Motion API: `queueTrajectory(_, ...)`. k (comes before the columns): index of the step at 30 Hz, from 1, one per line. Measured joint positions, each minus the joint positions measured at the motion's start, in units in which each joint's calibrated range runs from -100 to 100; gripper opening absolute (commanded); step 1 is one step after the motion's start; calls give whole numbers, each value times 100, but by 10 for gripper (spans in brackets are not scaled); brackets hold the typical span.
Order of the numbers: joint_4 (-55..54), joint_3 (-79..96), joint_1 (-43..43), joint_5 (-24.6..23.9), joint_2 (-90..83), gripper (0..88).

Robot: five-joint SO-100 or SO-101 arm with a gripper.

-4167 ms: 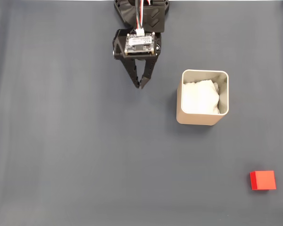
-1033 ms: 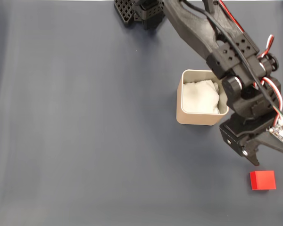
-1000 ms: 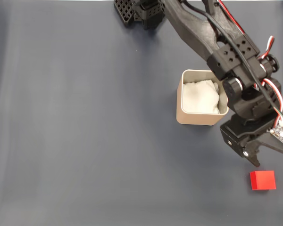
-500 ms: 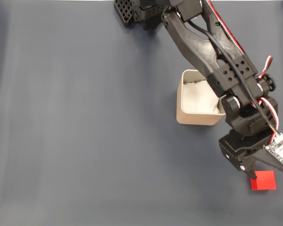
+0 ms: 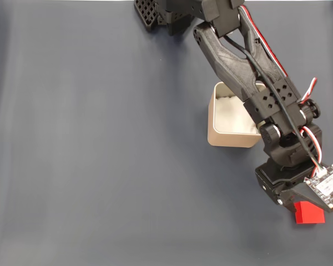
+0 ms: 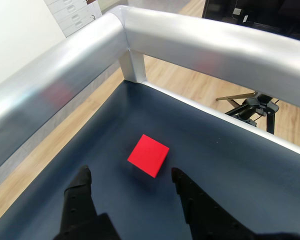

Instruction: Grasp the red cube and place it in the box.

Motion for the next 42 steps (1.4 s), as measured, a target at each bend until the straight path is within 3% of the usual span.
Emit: queueTrajectory(42, -431, -765, 0, -98, 909, 419)
